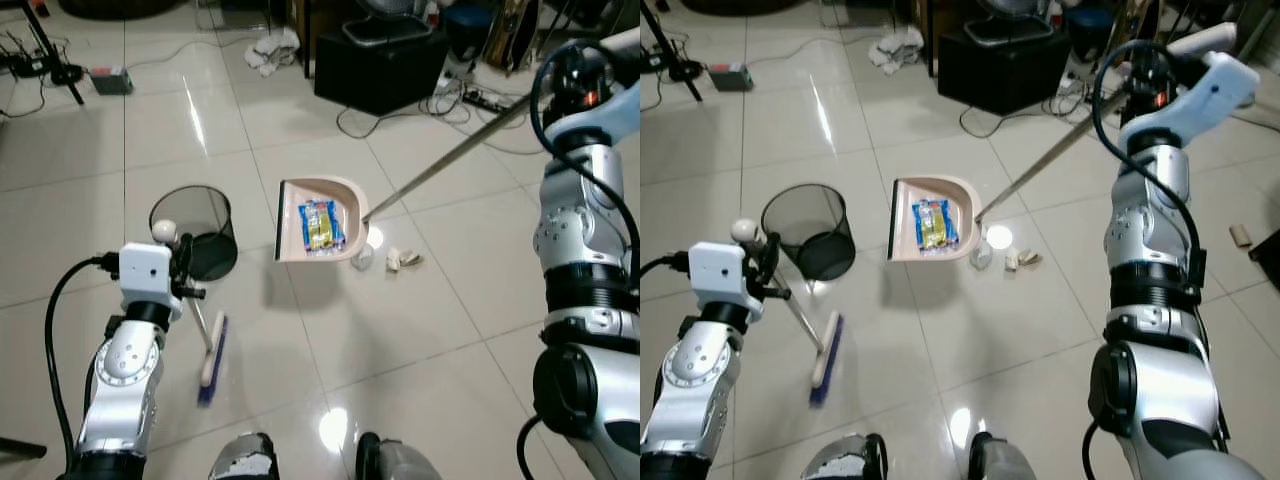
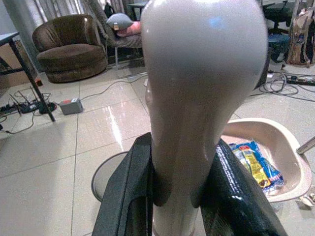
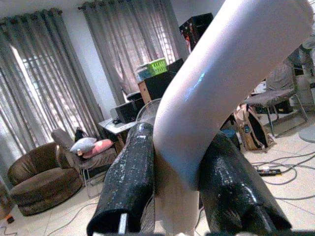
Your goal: Sweep floor
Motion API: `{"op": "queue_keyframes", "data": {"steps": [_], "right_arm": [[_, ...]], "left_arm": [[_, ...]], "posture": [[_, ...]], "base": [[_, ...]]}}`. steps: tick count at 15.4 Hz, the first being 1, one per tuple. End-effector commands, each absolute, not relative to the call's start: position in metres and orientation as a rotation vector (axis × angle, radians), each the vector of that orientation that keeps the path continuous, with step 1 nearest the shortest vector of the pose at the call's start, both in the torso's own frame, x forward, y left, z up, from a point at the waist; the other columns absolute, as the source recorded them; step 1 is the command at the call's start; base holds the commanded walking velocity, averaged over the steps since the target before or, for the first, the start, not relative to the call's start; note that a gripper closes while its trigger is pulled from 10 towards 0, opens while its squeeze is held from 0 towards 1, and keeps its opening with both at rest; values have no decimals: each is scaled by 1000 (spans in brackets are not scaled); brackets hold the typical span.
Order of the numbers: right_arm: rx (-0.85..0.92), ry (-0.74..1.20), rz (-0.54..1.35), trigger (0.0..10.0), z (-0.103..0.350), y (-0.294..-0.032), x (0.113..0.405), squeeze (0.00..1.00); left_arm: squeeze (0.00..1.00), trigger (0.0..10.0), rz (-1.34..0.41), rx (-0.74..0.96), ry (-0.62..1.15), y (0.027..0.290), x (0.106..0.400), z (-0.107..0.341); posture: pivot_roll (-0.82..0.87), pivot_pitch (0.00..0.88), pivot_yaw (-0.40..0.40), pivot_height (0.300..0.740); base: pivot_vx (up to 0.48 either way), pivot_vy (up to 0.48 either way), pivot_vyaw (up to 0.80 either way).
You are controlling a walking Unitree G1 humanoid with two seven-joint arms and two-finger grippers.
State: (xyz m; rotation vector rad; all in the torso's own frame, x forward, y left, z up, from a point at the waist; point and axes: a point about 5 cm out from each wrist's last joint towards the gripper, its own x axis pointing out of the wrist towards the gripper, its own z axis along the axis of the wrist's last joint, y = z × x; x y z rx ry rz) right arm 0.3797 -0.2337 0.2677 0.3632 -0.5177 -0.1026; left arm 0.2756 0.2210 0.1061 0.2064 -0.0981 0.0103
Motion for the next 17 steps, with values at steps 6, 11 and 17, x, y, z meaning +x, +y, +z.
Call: {"op": "queue_keyframes", "data": {"steps": [6,11,17], "right_arm": [[471,-550,-118,10000,277,-234,384,0],[482,-542,-115,10000,275,-232,387,0],[495,-554,-119,10000,277,-235,388,0]], "left_arm": [[0,10000,28,235,-110,224,276,111],[0,10000,46,233,-99,228,272,109],[0,10000,60,220,-96,229,269,109]], "posture": [[63,129,-18,740],[75,136,-23,740],[82,138,-32,740]], "base": [[405,0,517],[414,0,570],[417,0,100]]}}
